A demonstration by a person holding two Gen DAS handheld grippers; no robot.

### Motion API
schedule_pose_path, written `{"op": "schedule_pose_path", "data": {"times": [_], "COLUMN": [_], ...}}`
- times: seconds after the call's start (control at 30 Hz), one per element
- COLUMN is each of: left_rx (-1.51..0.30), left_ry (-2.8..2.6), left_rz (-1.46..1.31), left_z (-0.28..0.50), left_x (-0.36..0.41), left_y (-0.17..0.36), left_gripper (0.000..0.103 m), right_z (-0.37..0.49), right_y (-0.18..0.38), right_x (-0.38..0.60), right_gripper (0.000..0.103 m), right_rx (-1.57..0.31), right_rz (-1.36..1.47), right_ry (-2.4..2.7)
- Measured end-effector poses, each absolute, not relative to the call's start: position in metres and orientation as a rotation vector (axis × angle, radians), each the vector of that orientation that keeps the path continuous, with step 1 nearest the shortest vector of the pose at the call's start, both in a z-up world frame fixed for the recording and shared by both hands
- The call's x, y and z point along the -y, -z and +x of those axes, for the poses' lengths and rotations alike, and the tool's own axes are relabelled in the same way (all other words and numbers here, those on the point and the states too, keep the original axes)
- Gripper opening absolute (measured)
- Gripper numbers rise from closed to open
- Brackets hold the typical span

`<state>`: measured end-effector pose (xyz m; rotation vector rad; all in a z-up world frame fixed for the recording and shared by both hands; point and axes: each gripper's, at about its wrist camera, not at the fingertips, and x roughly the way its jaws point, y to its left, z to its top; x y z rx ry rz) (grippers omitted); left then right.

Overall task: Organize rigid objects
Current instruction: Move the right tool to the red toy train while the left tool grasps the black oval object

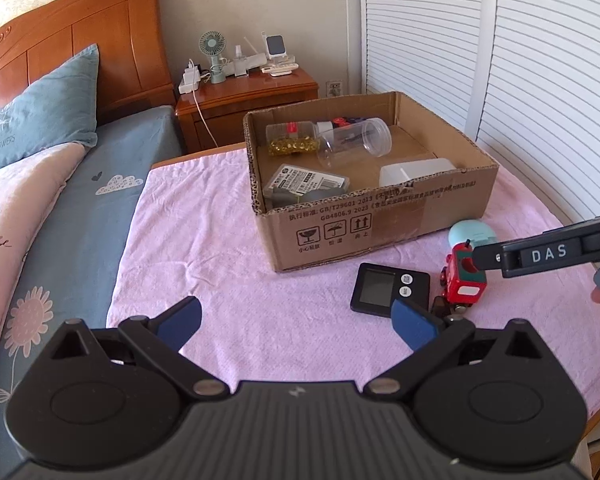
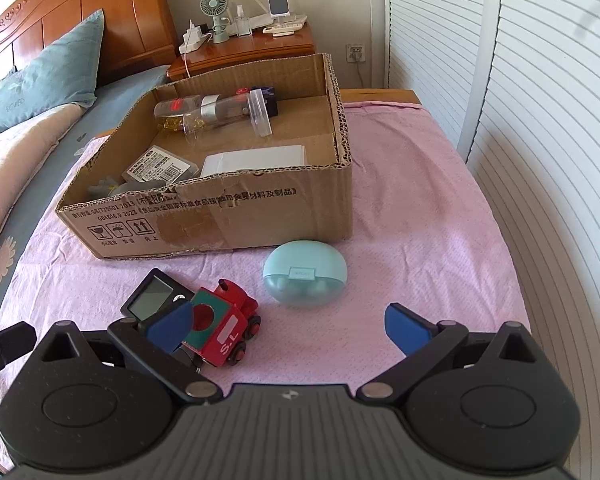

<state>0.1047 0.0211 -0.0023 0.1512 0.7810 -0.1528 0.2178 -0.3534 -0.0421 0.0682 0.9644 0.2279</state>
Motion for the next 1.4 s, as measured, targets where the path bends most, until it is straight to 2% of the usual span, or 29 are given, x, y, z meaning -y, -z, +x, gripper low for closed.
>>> {"op": "schedule_pose_path", "data": {"times": [0.77, 1.0, 1.23, 1.4], "left_rx": [-0.806, -0.814, -0.831, -0.856], "left_ry": [0.186, 0.189, 0.208, 0.267], "left_rz": [0.102, 0.102, 0.102, 0.101], "left_z": [0.104, 0.105, 0.103, 0.103], "left_x": [-0.031, -0.029, -0.025, -0.017], "left_y": [0.014, 0.015, 0.017, 0.019], "left_gripper": [0.101, 0.101, 0.101, 0.101], "right_z": [0.205, 0.190, 0.189, 0.200], "right_y": [0.055, 0.056, 0.078, 0.085], "right_x": [0.389, 0.386, 0.357, 0.358], "right_gripper": [0.103, 0.103, 0.103, 0.103], "right_rx": [-1.001, -0.978, -0.962, -0.954], "right_rz": [-0.005, -0.059, -0.250, -0.212], "right_ry": [-0.078, -0.201, -0.306, -0.324]}}
